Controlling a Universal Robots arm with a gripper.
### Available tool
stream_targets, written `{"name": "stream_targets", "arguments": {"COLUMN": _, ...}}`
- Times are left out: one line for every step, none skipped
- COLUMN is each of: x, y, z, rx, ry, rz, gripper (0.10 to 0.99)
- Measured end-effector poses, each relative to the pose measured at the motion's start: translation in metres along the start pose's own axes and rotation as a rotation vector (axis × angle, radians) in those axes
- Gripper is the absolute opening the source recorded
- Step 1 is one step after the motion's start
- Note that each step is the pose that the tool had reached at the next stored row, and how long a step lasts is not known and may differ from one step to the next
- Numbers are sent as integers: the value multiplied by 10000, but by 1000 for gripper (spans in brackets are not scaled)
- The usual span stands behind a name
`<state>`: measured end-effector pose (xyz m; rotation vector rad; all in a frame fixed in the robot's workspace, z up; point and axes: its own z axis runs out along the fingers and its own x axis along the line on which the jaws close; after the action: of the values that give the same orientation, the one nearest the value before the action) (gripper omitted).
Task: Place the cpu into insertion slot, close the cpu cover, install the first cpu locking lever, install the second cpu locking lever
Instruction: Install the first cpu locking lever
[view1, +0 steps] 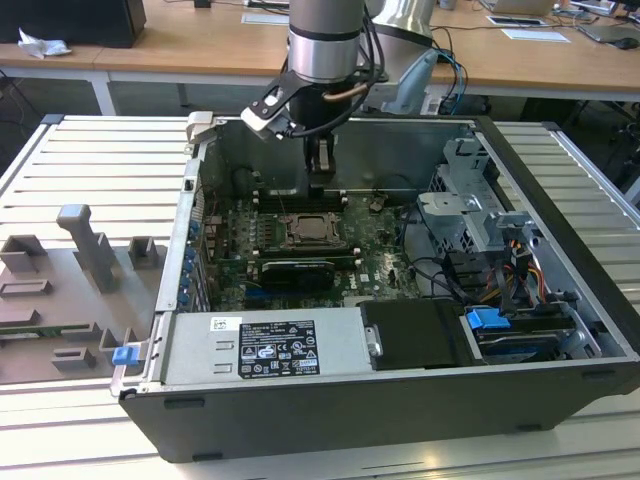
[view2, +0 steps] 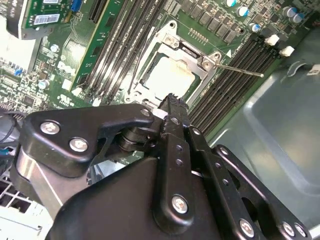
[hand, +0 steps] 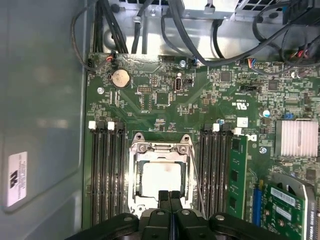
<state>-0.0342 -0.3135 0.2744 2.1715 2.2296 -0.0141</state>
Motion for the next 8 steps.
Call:
{"name": "stream_targets", "arguments": {"x": -1, "y": 0, "z": -30, "rx": 0, "ry": 1, "rz": 0, "gripper": 106}}
{"name": "stream_targets", "arguments": {"x": -1, "y": 1, "z": -34, "rx": -1, "ry": 1, "rz": 0, "gripper": 106}}
{"name": "stream_targets", "arguments": {"x": -1, "y": 1, "z": -34, "rx": -1, "ry": 3, "rz": -3, "gripper": 106}}
{"name": "stream_targets", "arguments": {"x": -1, "y": 1, "z": -35, "rx": -4, "ry": 4, "rz": -118, "gripper": 106}}
{"name": "stream_targets", "arguments": {"x": -1, "y": 1, "z": -35, "rx": -5, "ry": 4, "rz": -194, "gripper": 106}}
{"name": "stream_targets", "arguments": {"x": -1, "y": 1, "z": -35, "rx": -12, "ry": 7, "rz": -457, "gripper": 106}}
{"name": "stream_targets", "arguments": {"x": -1, "y": 1, "z": -34, "rx": -16, "ry": 9, "rz": -610, "gripper": 106}}
{"name": "stream_targets", "arguments": {"x": -1, "y": 1, "z": -34, "rx": -19, "ry": 10, "rz": -728, "gripper": 106}}
